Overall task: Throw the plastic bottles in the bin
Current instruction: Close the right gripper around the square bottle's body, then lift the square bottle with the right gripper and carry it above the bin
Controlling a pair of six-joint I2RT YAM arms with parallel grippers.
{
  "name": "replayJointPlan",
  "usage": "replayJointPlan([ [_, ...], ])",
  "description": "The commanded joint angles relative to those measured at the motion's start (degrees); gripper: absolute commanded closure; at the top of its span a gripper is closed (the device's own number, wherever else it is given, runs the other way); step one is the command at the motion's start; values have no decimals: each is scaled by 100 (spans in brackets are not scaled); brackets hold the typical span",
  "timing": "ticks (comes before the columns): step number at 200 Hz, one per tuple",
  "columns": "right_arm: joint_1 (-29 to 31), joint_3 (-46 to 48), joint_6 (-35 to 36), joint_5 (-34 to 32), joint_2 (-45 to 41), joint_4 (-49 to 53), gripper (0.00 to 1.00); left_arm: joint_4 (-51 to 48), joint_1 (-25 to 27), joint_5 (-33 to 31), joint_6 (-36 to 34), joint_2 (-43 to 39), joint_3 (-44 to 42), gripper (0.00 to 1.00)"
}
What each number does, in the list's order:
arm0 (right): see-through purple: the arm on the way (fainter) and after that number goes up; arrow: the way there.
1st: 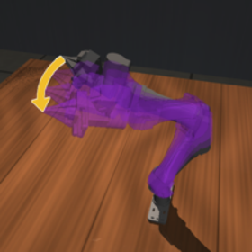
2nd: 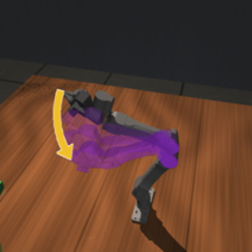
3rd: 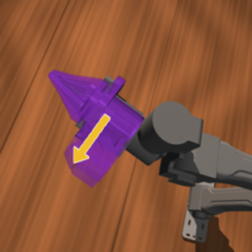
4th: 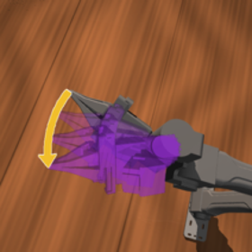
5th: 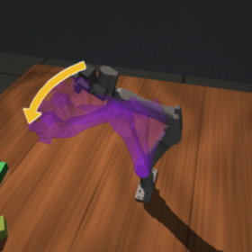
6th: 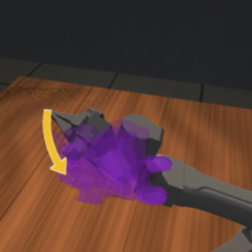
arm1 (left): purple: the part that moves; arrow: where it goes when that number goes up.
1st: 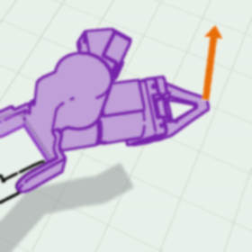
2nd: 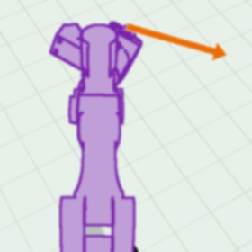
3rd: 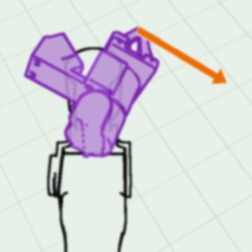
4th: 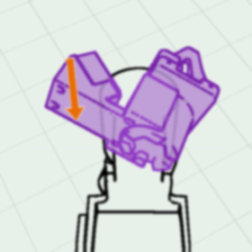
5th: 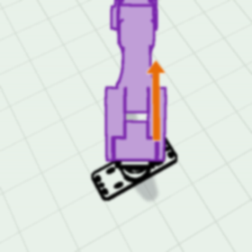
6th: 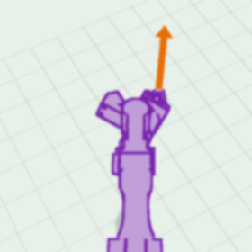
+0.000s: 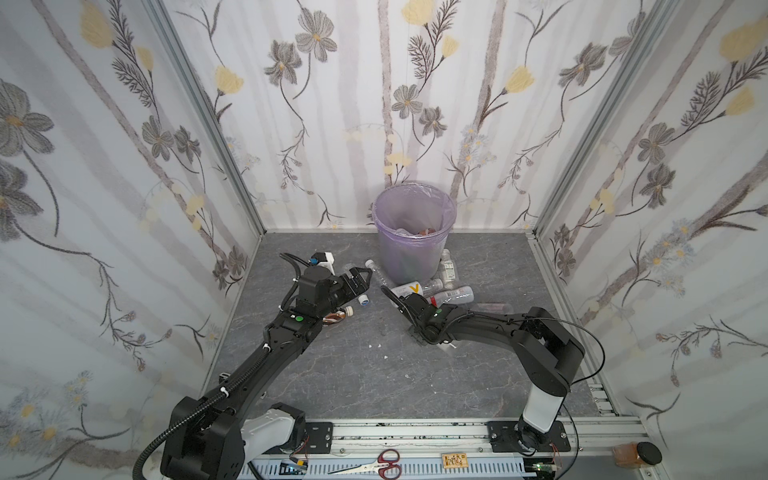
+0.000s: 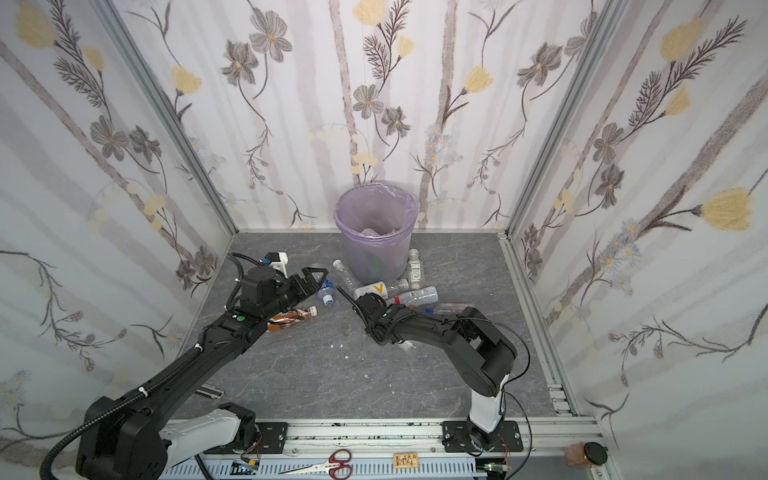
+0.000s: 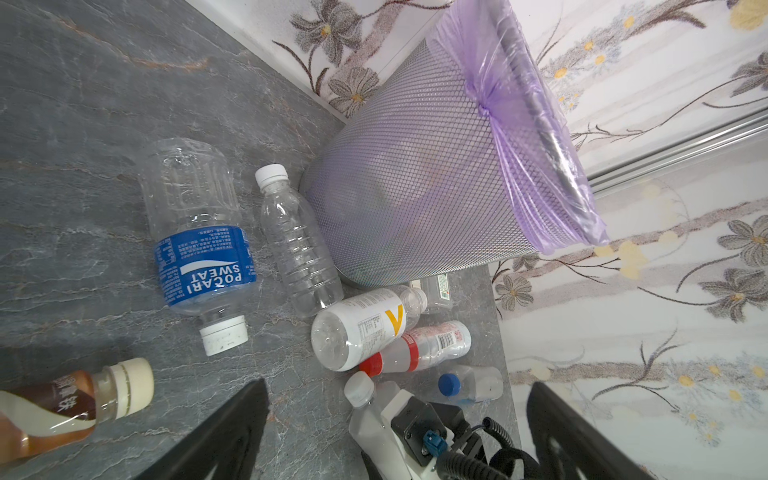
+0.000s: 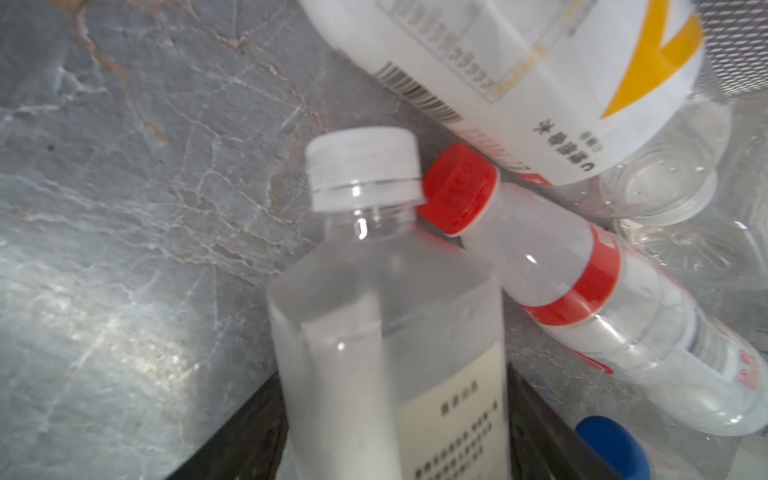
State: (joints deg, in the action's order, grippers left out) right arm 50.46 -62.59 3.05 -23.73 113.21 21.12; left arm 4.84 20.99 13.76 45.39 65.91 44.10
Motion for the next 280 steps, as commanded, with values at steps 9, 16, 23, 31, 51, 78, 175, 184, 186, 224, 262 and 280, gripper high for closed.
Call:
replayJointPlan([
  [9,46,37,7,103,-14,-121,23,-7,-11,38,-30,-26,42,0],
  [16,44,36,11,129,-37,-126,23,-10,-23,30,-30,-17,46,0],
  [23,52,41,-4,160,-44,-129,25,-10,-19,28,-23,-9,55,0],
  [31,61,43,-14,216,-71,-150,28,-10,-20,30,-17,-8,57,0],
  [51,99,36,-68,384,-146,-183,32,-18,-10,30,-4,-33,47,0],
  [78,152,73,-117,542,-298,-299,37,-44,-14,13,5,-94,27,0],
  [175,-179,-47,-279,850,-2339,-1268,41,-111,-11,-20,34,-175,108,0],
  [184,-283,-61,-304,863,-2626,-1449,41,-115,-14,-14,32,-175,117,0],
  [186,-295,-61,-309,879,-2700,-1505,42,-119,-13,-14,34,-175,119,0],
  [224,-890,116,-394,995,-3866,-2629,44,-150,-15,4,25,-200,178,0],
  [262,-1372,293,-454,552,-4557,-3981,45,-159,-9,-7,41,-182,203,0],
  [280,-1556,489,-428,424,-4831,-4777,45,-175,-8,12,34,-192,211,0],
])
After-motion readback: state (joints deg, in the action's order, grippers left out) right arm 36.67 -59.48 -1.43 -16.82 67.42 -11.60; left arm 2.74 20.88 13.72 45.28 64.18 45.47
